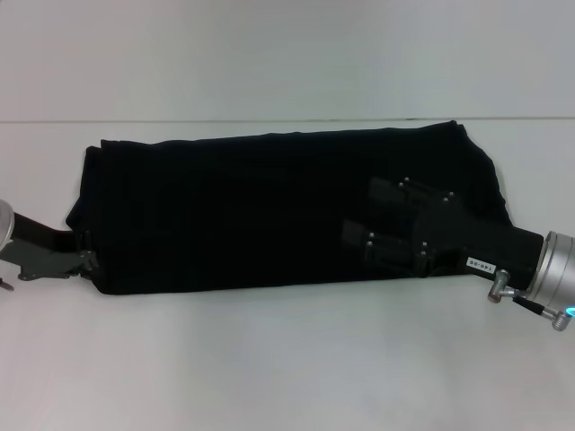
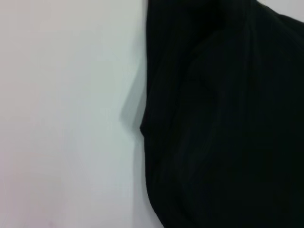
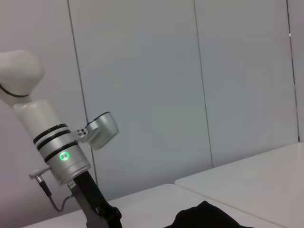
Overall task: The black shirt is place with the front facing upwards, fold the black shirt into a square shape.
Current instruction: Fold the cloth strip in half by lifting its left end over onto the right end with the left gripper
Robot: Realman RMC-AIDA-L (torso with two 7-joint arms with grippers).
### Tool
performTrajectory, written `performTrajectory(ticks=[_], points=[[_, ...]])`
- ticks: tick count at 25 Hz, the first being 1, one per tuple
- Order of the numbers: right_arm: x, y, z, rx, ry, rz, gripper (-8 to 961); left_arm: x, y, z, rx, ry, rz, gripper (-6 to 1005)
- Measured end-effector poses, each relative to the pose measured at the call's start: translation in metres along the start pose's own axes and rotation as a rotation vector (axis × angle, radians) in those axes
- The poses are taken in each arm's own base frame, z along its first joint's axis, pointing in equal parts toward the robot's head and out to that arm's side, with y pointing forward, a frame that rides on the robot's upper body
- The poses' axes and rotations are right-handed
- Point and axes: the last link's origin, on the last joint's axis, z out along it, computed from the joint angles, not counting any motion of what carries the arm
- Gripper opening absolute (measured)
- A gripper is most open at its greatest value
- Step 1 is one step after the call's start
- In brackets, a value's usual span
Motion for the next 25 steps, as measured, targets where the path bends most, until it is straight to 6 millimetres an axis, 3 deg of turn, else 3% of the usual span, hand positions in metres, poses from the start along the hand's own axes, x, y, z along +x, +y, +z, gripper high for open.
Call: performTrajectory(ticks=[6,25], points=[[-0.001,-0.001,-0.001,0.009,-0.009,0.003,838,-0.005,-0.008,-0.005,-0.050,0.014,-0.022,54],[-0.001,-0.006,-0.004,0.048,-0.018,0.008,838,-0.047,-0.099,-0.049,-0.212,0.167,-0.272,50]])
